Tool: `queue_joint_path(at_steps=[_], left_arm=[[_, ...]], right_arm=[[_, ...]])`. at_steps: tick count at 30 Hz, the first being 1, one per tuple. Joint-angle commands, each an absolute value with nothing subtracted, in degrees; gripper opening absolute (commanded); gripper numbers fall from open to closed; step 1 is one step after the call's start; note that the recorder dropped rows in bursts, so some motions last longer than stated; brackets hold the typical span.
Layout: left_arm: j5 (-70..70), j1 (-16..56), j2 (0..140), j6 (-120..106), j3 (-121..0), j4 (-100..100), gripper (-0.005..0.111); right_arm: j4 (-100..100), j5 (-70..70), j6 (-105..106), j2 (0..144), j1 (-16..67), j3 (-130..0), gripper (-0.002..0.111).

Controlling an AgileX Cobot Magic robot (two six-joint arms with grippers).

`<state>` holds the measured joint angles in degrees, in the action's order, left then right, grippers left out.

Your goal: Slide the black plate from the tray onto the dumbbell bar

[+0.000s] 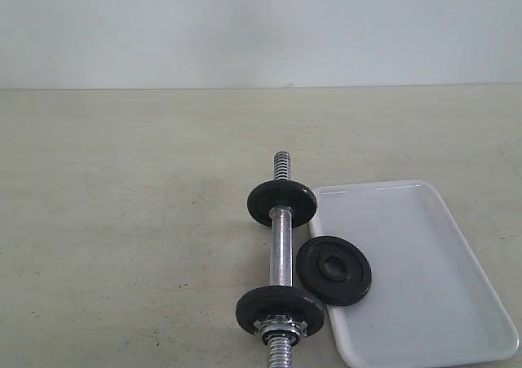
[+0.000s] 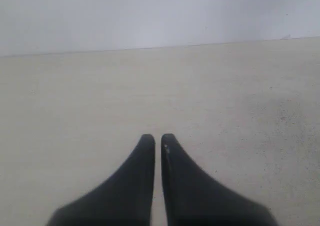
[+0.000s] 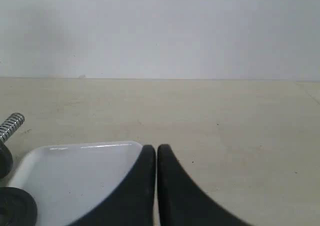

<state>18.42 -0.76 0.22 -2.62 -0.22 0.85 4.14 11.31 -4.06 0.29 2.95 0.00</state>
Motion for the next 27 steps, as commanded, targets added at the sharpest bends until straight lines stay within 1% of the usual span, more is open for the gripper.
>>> queue_joint_path(at_steps=[1, 21, 27], left_arm=[[18.1, -0.8, 0.0, -2.7, 0.0, 0.6, 0.004], [18.1, -0.8, 0.0, -2.7, 0.0, 0.6, 0.004], [18.1, -0.8, 0.0, -2.7, 0.0, 0.6, 0.004]], right_arm=[[4.6, 11.3, -3.9, 0.0, 2.9, 0.0, 0.000], [4.6, 11.1, -3.9, 0.0, 2.9, 0.0, 0.000], [4.6, 0.7, -3.9, 0.0, 2.9, 0.0, 0.000]])
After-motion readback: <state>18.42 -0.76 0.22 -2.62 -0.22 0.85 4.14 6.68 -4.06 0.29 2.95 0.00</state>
